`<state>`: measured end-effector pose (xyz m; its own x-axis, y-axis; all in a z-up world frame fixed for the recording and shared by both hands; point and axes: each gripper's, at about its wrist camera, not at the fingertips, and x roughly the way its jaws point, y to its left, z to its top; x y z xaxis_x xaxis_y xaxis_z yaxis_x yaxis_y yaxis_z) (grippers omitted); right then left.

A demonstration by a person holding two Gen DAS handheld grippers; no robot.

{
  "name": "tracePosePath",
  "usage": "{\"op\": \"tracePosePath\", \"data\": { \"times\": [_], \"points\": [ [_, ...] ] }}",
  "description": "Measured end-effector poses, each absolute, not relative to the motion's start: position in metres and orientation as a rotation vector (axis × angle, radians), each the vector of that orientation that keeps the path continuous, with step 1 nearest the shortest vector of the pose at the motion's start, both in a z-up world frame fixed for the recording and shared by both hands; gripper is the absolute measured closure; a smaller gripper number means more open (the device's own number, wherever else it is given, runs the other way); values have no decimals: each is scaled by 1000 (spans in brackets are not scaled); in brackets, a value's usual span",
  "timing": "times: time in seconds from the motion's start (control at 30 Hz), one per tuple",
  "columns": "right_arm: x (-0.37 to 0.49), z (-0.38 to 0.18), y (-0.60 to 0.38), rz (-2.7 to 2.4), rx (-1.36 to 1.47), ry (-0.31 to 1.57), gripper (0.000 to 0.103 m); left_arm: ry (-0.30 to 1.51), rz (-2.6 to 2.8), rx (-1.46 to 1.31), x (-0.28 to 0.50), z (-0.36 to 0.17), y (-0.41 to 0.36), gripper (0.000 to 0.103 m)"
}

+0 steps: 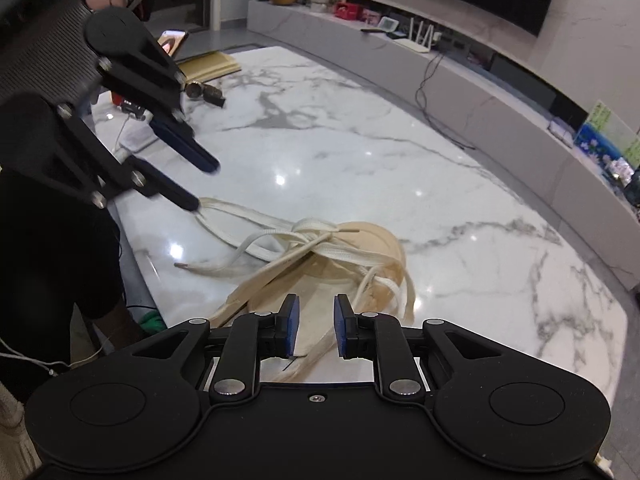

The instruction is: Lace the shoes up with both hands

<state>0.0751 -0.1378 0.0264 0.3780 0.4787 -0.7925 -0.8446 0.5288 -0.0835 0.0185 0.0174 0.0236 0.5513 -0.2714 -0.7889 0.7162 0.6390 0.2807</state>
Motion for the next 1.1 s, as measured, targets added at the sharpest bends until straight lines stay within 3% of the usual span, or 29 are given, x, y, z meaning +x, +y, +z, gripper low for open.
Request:
{"op": "tracePosePath", "data": {
  "times": [0.43, 0.5, 0.53, 0.6, 1.1],
  "points": [
    [93, -2, -147, 899, -488, 888, 76, 889, -596, 464, 66, -23, 26, 80],
    [94, -3, -148, 900, -480, 895, 76, 896, -614, 465, 68, -24, 26, 90],
    [95, -3, -149, 899, -474, 898, 76, 901, -619, 466, 68, -24, 26, 100],
    [96, -2, -150, 899, -461, 902, 76, 918, -623, 475, 67, -24, 27, 101],
    [107, -6, -142, 827, -434, 930, 80, 874, -500, 566, 39, 32, 50, 102]
  ]
}}
